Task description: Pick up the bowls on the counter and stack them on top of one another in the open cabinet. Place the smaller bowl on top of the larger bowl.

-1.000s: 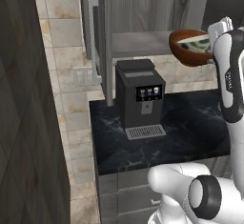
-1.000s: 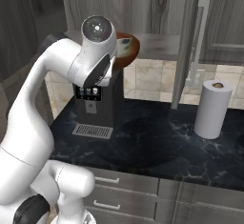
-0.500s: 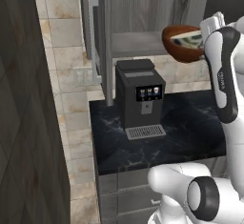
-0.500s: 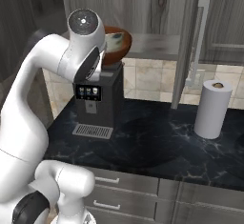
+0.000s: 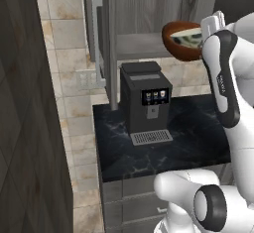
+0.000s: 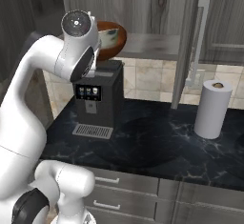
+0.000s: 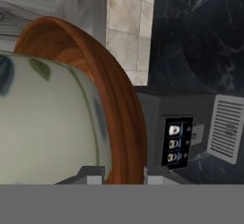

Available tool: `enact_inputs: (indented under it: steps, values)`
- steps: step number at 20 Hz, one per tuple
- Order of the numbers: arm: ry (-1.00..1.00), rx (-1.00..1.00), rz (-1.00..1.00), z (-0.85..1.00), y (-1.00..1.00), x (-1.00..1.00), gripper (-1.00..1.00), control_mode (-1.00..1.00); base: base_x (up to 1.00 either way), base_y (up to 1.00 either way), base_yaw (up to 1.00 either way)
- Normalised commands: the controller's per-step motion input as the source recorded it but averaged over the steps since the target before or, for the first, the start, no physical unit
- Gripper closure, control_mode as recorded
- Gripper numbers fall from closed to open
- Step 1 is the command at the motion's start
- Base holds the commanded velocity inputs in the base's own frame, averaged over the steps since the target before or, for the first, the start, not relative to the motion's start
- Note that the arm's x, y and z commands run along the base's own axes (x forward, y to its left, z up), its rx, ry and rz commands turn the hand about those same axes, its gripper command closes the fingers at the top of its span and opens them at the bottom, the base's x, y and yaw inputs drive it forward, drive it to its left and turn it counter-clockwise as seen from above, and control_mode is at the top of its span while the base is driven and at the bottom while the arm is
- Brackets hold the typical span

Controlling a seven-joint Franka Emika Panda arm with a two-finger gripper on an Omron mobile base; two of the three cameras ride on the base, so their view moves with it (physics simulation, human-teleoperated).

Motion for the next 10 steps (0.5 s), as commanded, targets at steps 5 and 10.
enact_inputs:
  steps: [5,10]
  values:
    - [0.0,0.0,0.0,0.08,0.12,0.15,1.0,-1.0,0.0,0.0,0.0]
    - [0.02,0.0,-0.01,0.05,0.05,0.19,1.0,-1.0,0.0,0.0,0.0]
